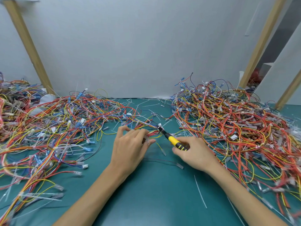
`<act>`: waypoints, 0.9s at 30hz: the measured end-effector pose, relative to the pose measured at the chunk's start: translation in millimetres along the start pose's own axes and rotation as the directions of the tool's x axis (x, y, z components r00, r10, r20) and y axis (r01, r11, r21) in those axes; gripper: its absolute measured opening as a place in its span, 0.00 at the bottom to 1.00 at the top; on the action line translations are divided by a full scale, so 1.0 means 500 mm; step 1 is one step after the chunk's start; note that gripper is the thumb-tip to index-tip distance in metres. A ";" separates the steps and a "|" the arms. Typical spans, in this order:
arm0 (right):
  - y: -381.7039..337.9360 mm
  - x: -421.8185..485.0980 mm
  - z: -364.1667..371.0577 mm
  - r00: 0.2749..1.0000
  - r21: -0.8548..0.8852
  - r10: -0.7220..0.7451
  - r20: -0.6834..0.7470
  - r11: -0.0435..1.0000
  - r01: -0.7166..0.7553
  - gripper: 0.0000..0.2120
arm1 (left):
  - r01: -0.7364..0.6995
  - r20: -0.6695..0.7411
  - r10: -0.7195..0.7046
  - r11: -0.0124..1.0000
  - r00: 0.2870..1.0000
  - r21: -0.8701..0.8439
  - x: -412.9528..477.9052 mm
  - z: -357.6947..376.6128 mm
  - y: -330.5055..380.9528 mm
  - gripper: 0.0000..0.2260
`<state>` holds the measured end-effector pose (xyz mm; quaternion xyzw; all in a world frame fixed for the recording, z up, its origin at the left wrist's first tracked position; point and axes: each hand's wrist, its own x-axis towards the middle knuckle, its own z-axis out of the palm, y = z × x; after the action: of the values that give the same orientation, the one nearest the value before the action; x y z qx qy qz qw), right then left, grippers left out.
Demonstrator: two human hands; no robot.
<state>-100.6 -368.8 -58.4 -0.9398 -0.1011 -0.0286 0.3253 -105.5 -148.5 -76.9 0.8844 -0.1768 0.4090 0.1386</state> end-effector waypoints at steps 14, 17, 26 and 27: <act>-0.023 -0.010 -0.011 0.909 0.499 0.039 0.415 0.826 -0.263 0.23 | 0.365 0.208 -0.300 0.768 0.931 -0.527 -0.001 0.007 -0.007 0.13; -0.027 -0.014 -0.015 0.955 0.365 0.007 0.295 0.923 -0.119 0.19 | 0.359 0.204 -0.296 0.757 0.933 -0.545 -0.003 0.007 -0.007 0.11; -0.006 -0.013 -0.005 0.979 -0.226 -0.203 0.032 0.952 0.205 0.20 | 0.307 0.195 -0.238 0.792 0.951 -0.527 -0.005 0.009 -0.009 0.06; -0.004 -0.011 -0.006 0.977 -0.218 -0.212 0.036 0.952 0.215 0.16 | 0.306 0.191 -0.241 0.797 0.952 -0.520 -0.004 0.009 -0.008 0.05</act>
<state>-106.6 -370.0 -55.3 -0.9537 -0.2003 -0.0691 0.2133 -101.8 -146.4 -81.8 0.8467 -0.1636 0.2658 0.4309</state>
